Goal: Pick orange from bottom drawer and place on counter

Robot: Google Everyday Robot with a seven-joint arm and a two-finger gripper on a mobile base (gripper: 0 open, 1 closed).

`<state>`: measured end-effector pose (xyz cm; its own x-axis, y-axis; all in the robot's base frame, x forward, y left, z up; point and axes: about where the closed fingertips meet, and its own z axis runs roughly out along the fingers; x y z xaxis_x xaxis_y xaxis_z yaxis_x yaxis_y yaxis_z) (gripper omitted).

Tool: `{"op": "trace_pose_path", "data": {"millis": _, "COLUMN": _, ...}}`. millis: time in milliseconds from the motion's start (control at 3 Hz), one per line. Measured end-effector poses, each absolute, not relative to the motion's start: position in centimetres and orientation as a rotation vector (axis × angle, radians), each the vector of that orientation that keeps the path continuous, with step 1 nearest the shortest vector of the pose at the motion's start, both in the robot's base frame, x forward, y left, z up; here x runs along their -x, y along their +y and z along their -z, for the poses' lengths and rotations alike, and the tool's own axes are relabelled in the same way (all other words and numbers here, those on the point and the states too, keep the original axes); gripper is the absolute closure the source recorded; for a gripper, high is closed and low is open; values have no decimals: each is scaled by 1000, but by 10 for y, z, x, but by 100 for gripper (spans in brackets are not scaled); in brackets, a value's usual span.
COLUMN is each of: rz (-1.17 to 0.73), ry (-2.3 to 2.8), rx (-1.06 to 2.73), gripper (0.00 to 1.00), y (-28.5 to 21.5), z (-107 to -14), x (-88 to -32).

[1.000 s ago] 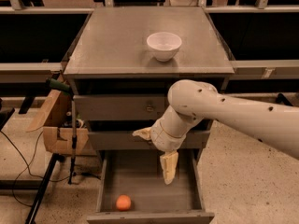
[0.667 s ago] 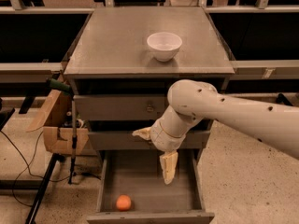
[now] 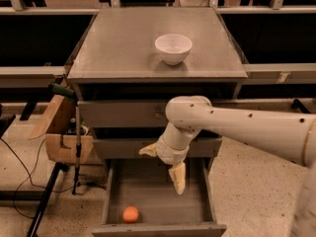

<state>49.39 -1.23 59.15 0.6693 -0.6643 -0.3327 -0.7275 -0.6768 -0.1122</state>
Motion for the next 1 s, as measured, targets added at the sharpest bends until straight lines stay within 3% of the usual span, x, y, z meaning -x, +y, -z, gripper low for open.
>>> {"op": "trace_pose_path", "data": {"millis": 667, "rz": -472, "ry": 718, "rx": 2829, "gripper": 0, "y": -24, "z": -464, "x": -522}}
{"op": "trace_pose_path", "data": {"millis": 1000, "rz": -471, "ry": 718, "rx": 2829, "gripper": 0, "y": -24, "z": -464, "x": -522}}
